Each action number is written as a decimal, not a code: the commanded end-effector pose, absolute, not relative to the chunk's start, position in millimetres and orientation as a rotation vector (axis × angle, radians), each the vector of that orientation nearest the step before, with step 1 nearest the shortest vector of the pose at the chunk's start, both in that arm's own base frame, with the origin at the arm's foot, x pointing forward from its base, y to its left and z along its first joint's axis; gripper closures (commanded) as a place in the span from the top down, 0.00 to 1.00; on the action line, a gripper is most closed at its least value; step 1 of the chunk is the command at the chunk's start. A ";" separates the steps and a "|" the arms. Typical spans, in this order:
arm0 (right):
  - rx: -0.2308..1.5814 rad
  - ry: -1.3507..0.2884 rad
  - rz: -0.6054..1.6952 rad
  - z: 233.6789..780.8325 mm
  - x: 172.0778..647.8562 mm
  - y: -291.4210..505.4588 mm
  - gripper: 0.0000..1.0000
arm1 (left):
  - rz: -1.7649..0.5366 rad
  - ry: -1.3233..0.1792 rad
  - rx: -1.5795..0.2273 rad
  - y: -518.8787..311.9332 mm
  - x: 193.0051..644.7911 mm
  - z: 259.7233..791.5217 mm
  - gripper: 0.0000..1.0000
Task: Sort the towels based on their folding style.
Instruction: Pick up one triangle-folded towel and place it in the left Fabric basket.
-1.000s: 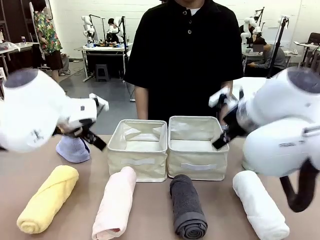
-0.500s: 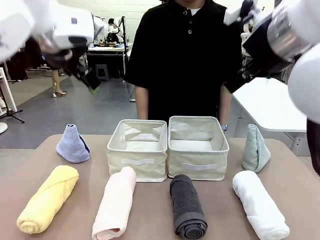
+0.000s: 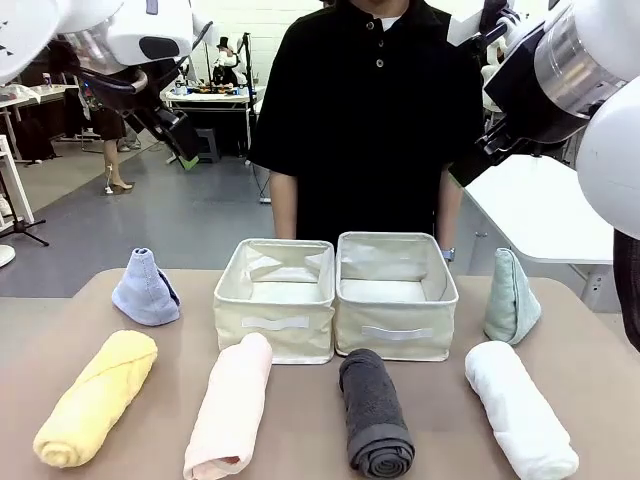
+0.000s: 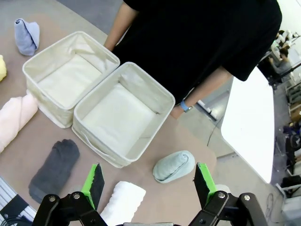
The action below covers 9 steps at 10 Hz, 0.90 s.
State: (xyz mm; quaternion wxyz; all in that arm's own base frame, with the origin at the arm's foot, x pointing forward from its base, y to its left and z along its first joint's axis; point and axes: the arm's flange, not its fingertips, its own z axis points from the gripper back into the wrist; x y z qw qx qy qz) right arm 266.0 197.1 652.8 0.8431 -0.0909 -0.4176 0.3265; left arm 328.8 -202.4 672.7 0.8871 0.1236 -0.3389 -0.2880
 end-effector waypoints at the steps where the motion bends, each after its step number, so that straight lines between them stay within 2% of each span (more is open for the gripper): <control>1: -0.192 -0.882 0.689 654.2 265.7 197.3 1.00 | -0.600 -0.713 0.259 -203.7 327.0 676.2 1.00; 2: 0.022 -0.647 0.763 669.8 286.1 155.8 1.00 | -0.714 -0.568 0.018 -178.6 334.9 683.7 1.00; 3: 0.448 -0.590 0.726 681.8 309.8 107.6 1.00 | -0.774 -0.512 -0.186 -138.3 348.4 687.5 1.00; 4: 0.644 -0.547 0.739 681.5 327.1 67.2 1.00 | -0.916 -0.421 -0.445 -101.8 362.2 684.9 1.00; 6: 0.870 -0.525 0.829 672.3 354.6 -7.8 1.00 | -1.019 -0.391 -0.641 -26.2 373.6 679.7 1.00; 8: 1.027 -0.615 0.797 661.7 352.8 -80.3 1.00 | -0.995 -0.526 -0.800 56.2 368.4 669.6 1.00; 9: 1.046 -0.685 0.763 656.7 339.0 -112.7 1.00 | -0.940 -0.592 -0.826 98.6 360.7 660.7 1.00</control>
